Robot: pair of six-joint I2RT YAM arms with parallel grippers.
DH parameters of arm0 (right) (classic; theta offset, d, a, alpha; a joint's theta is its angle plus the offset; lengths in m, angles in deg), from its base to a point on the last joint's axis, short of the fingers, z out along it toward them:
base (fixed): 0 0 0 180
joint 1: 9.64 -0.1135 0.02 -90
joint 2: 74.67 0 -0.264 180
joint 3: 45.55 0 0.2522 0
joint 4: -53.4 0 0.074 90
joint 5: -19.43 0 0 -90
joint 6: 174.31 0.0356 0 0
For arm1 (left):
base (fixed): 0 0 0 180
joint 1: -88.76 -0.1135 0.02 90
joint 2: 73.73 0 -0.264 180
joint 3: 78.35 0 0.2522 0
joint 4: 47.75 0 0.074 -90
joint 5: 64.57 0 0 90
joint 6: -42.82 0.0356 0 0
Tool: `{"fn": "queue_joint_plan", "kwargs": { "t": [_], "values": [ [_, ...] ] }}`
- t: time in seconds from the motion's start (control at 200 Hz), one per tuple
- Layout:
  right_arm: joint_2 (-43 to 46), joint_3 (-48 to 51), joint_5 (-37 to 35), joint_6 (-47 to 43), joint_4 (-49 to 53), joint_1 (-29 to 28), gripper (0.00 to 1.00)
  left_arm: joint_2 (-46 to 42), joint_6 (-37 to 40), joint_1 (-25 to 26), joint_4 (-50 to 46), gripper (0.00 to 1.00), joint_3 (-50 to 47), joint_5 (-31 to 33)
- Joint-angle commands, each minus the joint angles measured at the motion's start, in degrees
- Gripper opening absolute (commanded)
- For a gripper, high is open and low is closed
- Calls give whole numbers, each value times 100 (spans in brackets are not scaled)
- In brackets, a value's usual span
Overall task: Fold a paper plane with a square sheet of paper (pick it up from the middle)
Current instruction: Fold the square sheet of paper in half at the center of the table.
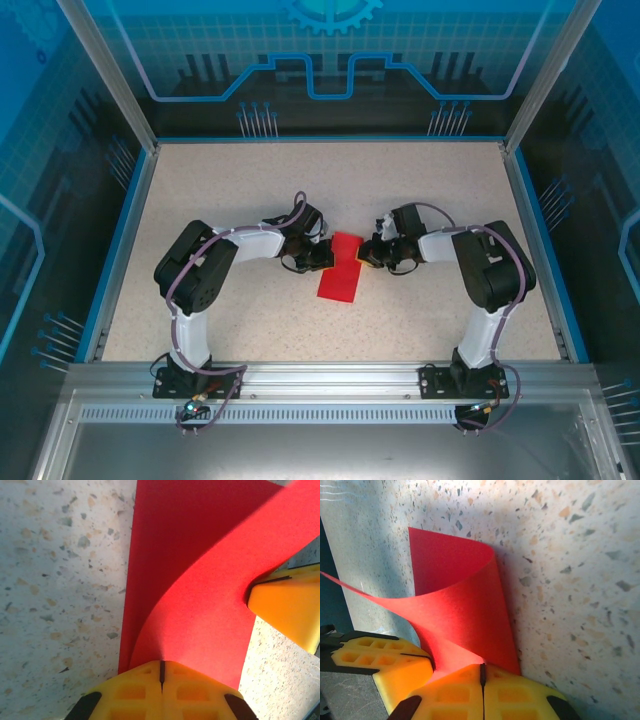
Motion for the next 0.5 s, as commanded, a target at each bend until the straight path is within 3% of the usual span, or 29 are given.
{"fn": "queue_joint_plan", "kwargs": {
  "t": [0.0,0.25,0.495],
  "values": [
    [-189,-114,-307,-133,411,35,6,267,193,40,-701,0,-200,404],
    [157,-363,219,-54,213,146,6,267,197,39,-699,0,-209,405],
    [-209,-566,209,-201,352,225,6,267,211,39,-702,0,-200,408]
  ]
}}
